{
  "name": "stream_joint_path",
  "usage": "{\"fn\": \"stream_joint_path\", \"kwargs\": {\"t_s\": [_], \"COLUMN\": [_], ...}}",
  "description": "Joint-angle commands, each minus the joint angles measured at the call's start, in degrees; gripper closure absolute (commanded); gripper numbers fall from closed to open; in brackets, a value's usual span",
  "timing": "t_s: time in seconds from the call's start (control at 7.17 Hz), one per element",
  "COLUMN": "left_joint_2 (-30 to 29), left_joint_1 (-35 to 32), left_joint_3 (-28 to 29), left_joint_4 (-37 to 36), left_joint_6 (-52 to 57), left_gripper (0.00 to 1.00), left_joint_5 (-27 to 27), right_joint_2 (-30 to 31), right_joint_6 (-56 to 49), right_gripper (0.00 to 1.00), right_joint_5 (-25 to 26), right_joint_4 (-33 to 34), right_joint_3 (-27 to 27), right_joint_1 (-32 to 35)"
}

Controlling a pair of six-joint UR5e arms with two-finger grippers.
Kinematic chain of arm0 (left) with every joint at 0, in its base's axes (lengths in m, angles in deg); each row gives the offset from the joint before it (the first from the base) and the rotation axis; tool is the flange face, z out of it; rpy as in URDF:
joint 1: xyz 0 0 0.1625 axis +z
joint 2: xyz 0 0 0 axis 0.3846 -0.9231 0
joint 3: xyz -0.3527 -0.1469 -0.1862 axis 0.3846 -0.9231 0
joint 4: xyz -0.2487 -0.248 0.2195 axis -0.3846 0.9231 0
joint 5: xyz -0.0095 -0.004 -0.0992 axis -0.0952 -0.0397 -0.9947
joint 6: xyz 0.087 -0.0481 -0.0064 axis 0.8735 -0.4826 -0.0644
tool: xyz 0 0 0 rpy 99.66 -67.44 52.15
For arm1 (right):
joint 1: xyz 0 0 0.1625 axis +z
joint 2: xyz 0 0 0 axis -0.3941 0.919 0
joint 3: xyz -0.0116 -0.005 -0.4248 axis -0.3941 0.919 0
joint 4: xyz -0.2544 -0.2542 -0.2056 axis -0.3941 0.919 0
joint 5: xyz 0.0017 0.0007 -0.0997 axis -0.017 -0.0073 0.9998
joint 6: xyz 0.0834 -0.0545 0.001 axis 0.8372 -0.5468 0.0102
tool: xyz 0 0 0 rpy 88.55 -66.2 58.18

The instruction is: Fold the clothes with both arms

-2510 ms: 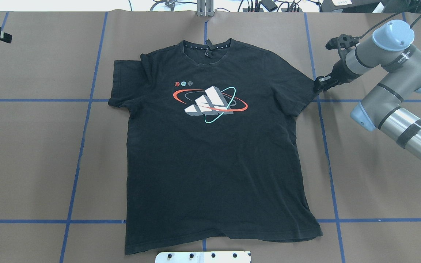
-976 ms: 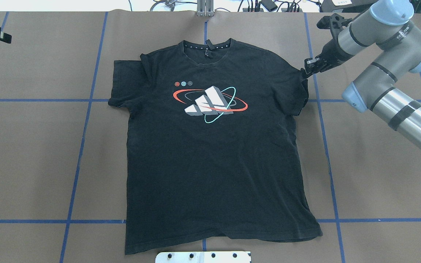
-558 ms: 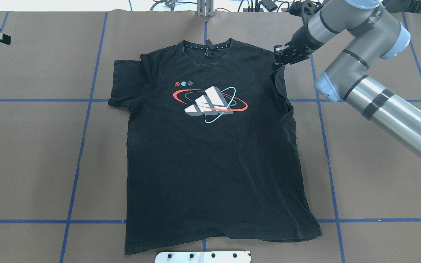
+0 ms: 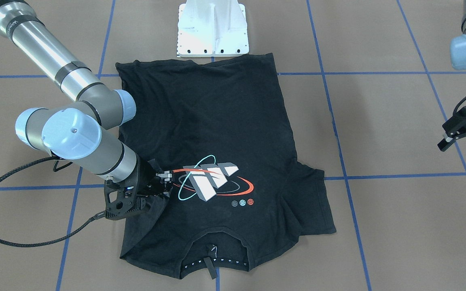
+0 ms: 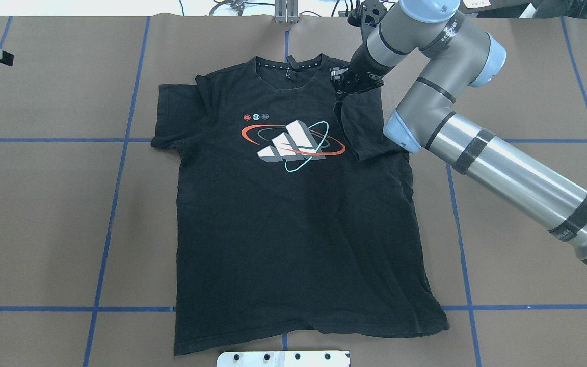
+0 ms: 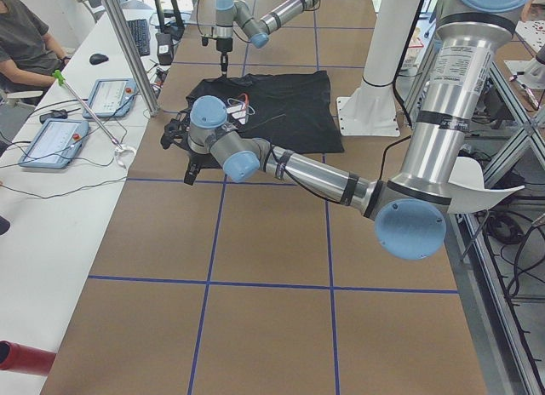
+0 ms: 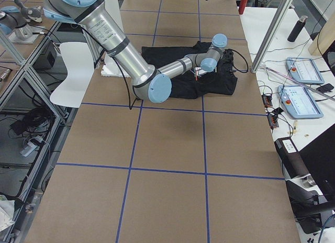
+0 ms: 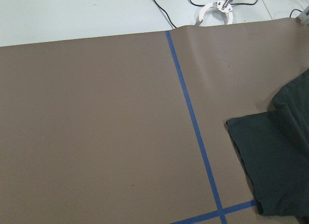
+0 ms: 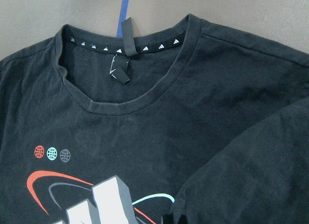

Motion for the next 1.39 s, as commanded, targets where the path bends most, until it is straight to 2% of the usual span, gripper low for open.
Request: {"fn": "stream_joint_path", "kwargs": {"t_s": [0.0,0.14,0.28,0.56,0.7,0.98,1.25], "left_joint_2": [0.02,0.02,-0.07,-1.03,-2.95,-8.04,-15.24], "left_joint_1": [0.0,0.0,0.0,0.18,0.26,2.01,6.91], "left_joint_3": [0.31,0.31,0.31,1.27,3.54,12.31,19.97], "left_joint_4": [0.09,0.09,0.09,0.17,1.31,7.96,12.2], "left_joint_6": [-0.08,-0.08,-0.17,-0.26,-0.69,-4.28,-10.86], "left_gripper": [0.0,0.0,0.0,0.0,0.0,0.0,0.0], "left_joint_5": [0.08,0.08,0.08,0.17,0.17,1.12,5.85], "right_joint_2": [-0.27,-0.53,-0.8,-3.95,-4.57,-4.49,-3.97], "right_joint_6": [0.05,0.13,0.22,3.9,5.39,6.55,6.64], "right_gripper": [1.0,0.63,0.01,0.0,0.0,0.0,0.0], "right_joint_5": [0.84,0.84,0.93,1.01,0.84,-0.56,-1.97], "right_joint_4": [0.21,0.21,0.21,1.52,1.53,1.71,1.88], "right_joint_3": [0.37,0.63,0.9,0.81,0.55,-1.02,-2.52], "right_joint_1": [-0.16,-0.16,-0.16,0.19,0.63,2.03,2.74]}}
